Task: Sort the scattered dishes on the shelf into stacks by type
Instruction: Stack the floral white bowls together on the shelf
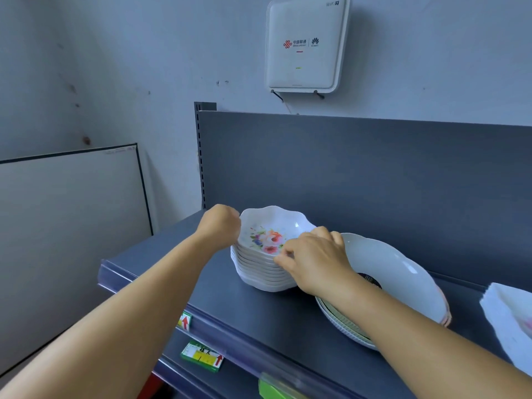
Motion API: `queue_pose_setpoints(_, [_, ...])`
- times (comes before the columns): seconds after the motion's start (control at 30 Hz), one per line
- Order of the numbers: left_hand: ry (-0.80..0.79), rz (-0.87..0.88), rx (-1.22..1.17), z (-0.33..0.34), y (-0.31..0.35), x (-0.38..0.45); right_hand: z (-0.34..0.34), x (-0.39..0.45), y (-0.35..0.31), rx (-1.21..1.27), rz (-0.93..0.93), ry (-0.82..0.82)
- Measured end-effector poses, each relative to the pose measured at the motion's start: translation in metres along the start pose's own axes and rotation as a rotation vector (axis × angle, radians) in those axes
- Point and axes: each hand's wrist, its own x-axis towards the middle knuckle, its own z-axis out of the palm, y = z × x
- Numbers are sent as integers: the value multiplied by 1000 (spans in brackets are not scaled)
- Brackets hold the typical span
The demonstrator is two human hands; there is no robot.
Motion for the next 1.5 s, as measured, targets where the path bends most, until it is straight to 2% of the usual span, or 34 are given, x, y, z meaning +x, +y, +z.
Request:
queue_pose_setpoints(0.1, [0,19,-9,2,-2,-9,-1,-1,-2,60,-11,19])
queue_pose_setpoints(0.23, [-11,101,154,5,-1,-24,-3,-7,3,44,-62,90])
queue_pose_setpoints(0.43, [11,153,321,4,5,-33,0,-11,7,20,-96,76])
queue_pose_setpoints(0.6, [25,311,420,7,31,-58,-11,-31,23,59,-100,105])
queue_pose_setpoints(0.97, [-68,601,366,50,119,-140,-47,-127,108,-3,143,51])
queue_pose_setpoints(1.5, [-257,872,237,168,307,-322,-122,-367,264,-23,477,19])
